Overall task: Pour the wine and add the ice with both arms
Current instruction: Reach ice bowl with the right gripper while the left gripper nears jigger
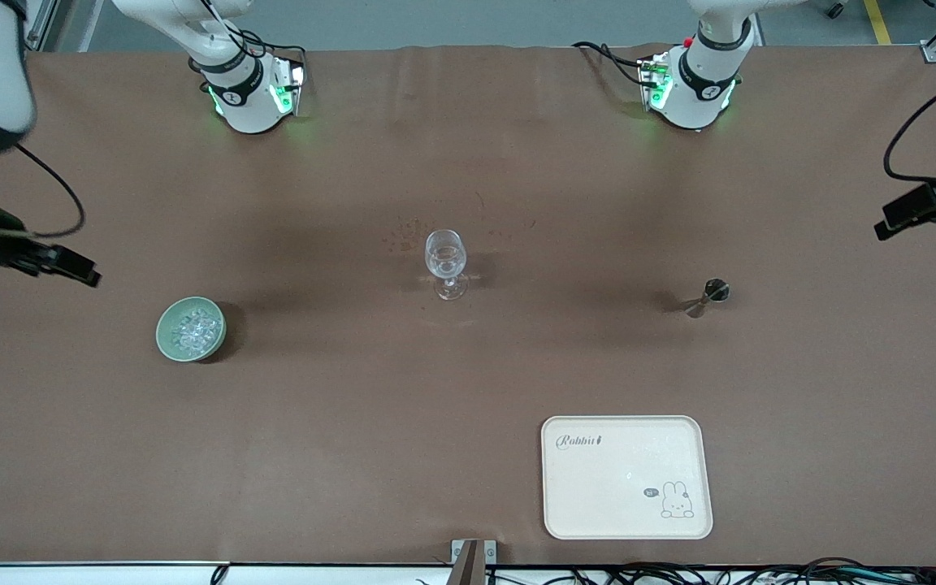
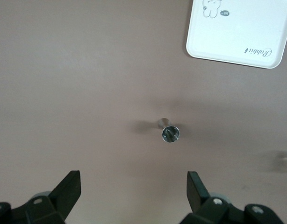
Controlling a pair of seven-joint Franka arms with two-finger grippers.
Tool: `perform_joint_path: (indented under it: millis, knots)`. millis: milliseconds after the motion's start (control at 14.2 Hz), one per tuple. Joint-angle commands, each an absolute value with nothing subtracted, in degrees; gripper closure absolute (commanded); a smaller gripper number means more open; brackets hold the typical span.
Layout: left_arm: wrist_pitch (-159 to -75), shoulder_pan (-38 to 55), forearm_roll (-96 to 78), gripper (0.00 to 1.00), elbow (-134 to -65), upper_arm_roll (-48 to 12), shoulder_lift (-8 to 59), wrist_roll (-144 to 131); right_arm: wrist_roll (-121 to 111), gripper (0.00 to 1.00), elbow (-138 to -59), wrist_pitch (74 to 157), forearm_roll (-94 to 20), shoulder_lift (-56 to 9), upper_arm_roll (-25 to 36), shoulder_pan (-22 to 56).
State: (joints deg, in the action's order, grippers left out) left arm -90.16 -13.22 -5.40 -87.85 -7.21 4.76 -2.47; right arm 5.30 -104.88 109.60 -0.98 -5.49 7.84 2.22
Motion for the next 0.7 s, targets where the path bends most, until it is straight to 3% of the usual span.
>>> perform_joint_path:
  millis: [0,352,634]
  knots:
    - [-90.5,-20.1,-14.9,0.00,-86.5,-7.6,12.2,-4.8,6.1,0.00,-107.1,114.5,-0.3,-10.4,7.7,2.7]
    - [-90.4,-21.6,-17.0,0.00,-86.4,-7.6,18.8,-30.9,6.0,0.00,-107.5,122.8,-0.9,-21.8,7.6,3.2]
    - [-90.4,-20.5,-17.9,0.00,-86.0,-8.0,27.4,-39.8,6.1,0.00,-115.1,134.3,-1.1,-22.8,7.5,3.3]
